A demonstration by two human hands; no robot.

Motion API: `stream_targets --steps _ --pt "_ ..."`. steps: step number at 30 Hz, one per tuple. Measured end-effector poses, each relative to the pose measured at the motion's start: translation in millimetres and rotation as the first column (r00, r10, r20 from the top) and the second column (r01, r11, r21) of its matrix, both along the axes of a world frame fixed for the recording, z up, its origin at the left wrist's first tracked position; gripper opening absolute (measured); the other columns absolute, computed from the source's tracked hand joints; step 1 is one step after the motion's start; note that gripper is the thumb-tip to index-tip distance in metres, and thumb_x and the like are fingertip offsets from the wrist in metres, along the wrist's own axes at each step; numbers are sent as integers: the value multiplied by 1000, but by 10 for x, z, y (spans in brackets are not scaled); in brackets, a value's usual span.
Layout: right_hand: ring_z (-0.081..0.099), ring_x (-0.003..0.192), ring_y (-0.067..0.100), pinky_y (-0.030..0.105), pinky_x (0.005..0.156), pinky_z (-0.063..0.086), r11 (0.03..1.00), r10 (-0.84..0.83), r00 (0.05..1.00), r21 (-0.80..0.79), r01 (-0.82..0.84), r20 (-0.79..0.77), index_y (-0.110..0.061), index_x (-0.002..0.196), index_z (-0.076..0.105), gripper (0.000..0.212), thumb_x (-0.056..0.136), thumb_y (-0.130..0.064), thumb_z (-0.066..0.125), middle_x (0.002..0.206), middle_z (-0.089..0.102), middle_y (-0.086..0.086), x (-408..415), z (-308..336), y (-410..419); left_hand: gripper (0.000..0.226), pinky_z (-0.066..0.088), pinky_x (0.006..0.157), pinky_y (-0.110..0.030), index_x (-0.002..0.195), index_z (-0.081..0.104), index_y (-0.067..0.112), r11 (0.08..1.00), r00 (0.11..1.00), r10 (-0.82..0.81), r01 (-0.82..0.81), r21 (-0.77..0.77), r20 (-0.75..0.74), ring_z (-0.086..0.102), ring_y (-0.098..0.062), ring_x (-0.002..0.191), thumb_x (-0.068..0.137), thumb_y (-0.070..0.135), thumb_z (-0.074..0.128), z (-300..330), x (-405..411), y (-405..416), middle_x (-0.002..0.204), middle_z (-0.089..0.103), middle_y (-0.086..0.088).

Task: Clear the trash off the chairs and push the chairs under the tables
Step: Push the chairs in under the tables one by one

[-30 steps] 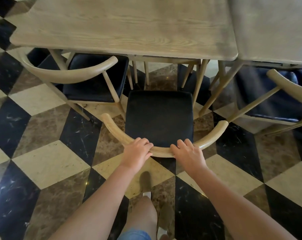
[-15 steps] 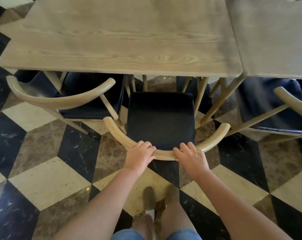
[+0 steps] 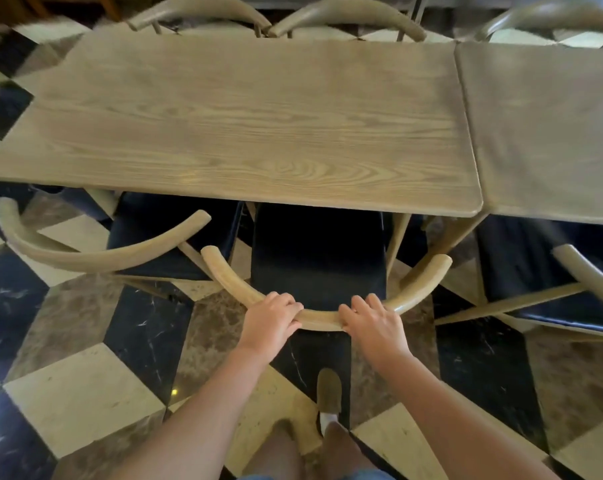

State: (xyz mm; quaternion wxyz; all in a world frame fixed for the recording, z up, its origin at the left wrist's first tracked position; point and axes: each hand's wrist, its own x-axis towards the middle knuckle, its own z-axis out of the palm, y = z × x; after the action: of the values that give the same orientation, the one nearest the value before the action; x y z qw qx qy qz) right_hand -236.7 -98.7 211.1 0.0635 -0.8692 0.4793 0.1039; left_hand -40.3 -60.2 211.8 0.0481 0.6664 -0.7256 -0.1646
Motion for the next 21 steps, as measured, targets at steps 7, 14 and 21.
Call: stream_targets --steps 7,14,21 --pt "53 64 19 24 39 38 999 24 999 -30 -23 37 -19 86 62 59 37 -21 95 73 58 -1 58 5 -371 32 51 74 -27 114 65 16 1000 1000 14 -14 -10 13 58 -16 99 84 26 66 -27 36 -376 108 66 0" --pt "52 64 19 24 38 34 999 28 999 -46 -27 41 -19 85 61 58 38 -23 95 72 58 -1 191 -37 -578 34 49 69 -27 114 65 17 994 993 -107 108 -12 47 56 -16 99 84 31 65 -47 295 -670 106 65 3" --pt "54 66 20 27 41 45 996 16 998 -86 -11 64 -17 88 62 56 42 -22 94 76 60 2 190 -63 -560 32 53 59 -27 100 71 15 990 990 -136 137 -43 39 63 -18 83 72 28 79 -88 361 -650 90 68 -1"
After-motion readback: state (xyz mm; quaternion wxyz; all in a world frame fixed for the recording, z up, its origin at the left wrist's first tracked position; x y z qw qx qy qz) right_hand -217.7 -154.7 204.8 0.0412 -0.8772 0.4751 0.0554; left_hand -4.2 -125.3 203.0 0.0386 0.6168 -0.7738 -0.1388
